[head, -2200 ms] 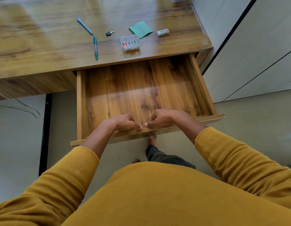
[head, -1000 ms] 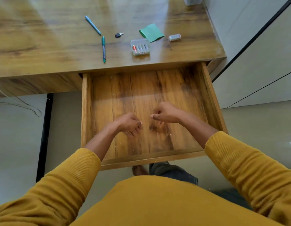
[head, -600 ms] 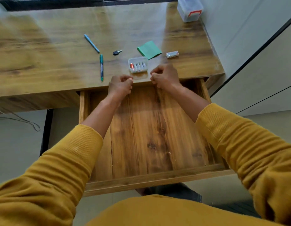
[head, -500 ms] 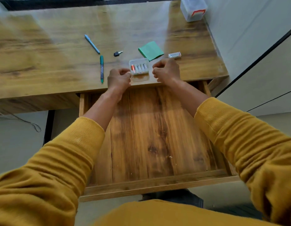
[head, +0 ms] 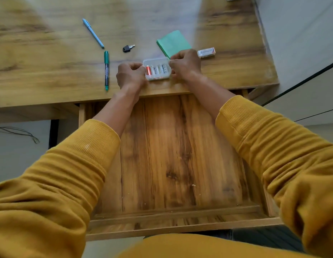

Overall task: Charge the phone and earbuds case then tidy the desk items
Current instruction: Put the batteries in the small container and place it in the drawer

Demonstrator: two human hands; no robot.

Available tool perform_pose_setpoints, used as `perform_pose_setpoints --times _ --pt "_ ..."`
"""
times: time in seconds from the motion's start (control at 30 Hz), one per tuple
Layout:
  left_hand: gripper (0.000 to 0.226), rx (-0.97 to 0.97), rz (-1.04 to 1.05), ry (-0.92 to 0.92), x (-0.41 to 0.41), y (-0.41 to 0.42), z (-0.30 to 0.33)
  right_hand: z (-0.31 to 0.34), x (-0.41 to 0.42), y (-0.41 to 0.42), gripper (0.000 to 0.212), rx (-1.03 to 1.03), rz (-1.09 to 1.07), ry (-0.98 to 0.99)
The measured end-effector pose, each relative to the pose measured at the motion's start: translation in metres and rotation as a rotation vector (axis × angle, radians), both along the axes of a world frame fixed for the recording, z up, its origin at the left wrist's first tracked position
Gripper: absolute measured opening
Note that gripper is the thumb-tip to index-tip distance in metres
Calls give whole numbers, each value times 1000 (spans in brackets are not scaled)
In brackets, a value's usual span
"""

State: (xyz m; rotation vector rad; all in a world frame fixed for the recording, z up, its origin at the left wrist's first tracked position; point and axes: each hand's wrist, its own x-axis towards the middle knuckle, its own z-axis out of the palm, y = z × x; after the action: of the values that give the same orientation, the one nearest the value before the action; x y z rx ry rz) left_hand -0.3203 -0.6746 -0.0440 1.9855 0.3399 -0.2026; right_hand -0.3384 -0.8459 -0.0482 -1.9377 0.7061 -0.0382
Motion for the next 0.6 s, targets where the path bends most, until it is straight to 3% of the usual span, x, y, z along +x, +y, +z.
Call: perform_pose_setpoints --times 0.2,0.6 --pt "18 -62 0 -7 -11 3 8 7 -9 3 24 -40 9 -25" --pt "20 -261 -36 -29 -110 44 28 33 -121 37 4 75 60 -156"
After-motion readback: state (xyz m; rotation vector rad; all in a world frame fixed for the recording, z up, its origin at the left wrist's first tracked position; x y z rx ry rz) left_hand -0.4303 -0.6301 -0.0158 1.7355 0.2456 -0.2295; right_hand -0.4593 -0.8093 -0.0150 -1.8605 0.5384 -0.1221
